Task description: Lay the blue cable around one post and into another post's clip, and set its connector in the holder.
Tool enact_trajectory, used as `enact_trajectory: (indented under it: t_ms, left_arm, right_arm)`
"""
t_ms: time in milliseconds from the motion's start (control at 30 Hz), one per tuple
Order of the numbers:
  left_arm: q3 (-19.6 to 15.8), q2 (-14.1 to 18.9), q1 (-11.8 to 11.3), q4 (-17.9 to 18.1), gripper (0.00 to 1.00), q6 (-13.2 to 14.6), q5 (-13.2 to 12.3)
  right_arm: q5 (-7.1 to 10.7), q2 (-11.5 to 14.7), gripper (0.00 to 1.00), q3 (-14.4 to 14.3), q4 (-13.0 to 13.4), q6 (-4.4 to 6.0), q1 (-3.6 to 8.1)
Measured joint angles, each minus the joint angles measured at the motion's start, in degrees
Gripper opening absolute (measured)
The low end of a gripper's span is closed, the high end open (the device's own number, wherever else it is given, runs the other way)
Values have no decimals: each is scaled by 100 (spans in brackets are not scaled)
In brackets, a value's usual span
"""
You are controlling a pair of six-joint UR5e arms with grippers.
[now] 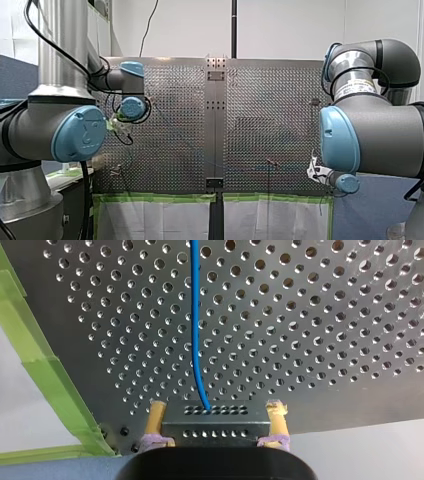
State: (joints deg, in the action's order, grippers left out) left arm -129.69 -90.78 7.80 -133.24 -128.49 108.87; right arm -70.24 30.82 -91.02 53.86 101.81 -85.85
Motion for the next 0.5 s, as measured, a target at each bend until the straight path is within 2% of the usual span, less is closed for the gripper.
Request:
enact_trajectory:
  t_ms: [167,300,500]
  left_arm:
    - [225,-177,-256,-12,100,-130,9]
    - [455,-353,-492,-22,100,-319,142]
    - [809,-410,-846,-147,100,-458,344]
  right_arm:
    - [0,0,2,0,-2,5,-14]
    - [0,0,2,0,-6,4,-16]
    - [0,-4,2,0,0,2,-24]
